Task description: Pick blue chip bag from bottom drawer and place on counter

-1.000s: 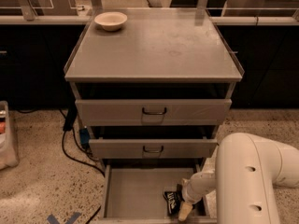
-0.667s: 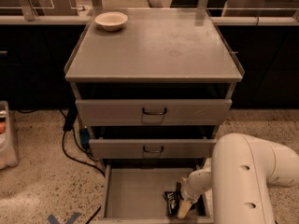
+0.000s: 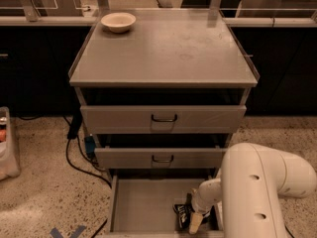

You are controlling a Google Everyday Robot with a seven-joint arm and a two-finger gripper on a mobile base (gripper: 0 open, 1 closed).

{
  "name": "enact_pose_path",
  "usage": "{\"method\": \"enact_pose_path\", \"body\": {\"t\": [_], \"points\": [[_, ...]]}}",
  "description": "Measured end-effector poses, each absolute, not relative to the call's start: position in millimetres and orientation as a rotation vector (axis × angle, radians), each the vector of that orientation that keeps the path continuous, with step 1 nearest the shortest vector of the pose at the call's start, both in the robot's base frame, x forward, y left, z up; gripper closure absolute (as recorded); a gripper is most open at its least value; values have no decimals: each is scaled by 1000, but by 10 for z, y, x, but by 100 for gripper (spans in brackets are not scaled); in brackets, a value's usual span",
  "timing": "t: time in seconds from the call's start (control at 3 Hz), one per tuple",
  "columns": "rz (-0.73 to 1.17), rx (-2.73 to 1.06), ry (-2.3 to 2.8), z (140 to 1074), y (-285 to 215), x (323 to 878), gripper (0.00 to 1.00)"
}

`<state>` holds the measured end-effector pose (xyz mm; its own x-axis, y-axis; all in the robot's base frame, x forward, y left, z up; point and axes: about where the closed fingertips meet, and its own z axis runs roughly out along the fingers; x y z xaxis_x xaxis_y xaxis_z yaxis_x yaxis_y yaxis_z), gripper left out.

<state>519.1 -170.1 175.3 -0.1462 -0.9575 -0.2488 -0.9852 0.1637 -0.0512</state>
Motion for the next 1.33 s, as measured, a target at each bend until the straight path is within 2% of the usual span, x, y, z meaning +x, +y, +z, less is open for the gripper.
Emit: {"method": "enact_pose_path", "body": {"t": [0.67, 1.33], "points": [[138, -1889, 2176, 2094, -1737, 5332, 0], [146, -1888, 2161, 1721, -1779, 5383, 0]]}}
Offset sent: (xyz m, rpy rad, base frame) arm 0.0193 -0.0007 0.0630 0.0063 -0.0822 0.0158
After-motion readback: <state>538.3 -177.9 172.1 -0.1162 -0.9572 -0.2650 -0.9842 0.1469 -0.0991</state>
